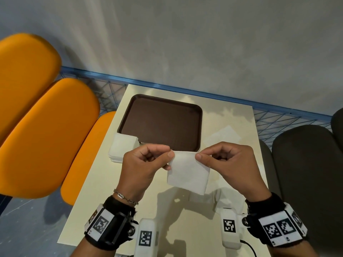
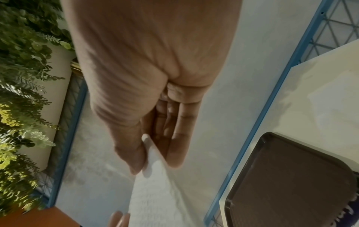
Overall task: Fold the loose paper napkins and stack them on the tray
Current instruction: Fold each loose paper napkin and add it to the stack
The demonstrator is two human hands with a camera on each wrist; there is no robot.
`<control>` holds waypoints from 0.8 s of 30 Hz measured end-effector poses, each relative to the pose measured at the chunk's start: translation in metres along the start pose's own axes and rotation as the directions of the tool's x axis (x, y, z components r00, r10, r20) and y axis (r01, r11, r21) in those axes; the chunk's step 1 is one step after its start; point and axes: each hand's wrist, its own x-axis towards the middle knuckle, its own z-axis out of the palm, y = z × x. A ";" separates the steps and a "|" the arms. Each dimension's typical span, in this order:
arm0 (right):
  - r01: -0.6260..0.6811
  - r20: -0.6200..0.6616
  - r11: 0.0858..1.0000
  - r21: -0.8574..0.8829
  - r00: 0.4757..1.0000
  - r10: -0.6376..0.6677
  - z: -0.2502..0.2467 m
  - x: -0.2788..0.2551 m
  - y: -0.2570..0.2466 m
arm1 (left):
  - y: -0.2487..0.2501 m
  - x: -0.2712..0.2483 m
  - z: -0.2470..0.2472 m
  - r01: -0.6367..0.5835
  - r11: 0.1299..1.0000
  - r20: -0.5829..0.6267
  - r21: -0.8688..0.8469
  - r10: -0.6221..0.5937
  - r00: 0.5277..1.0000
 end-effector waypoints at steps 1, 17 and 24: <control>-0.007 -0.006 1.000 0.001 1.000 0.007 0.000 0.001 0.001 | 0.000 0.000 0.000 0.005 1.000 0.007 -0.008 -0.005 1.000; -0.160 0.053 0.958 0.238 0.987 0.152 0.006 0.014 0.020 | -0.012 0.007 -0.002 0.121 0.988 0.143 -0.095 -0.107 0.984; -0.379 0.295 0.897 0.230 0.905 0.307 0.030 0.019 0.032 | -0.027 0.010 -0.015 0.101 0.995 0.052 0.000 -0.101 0.994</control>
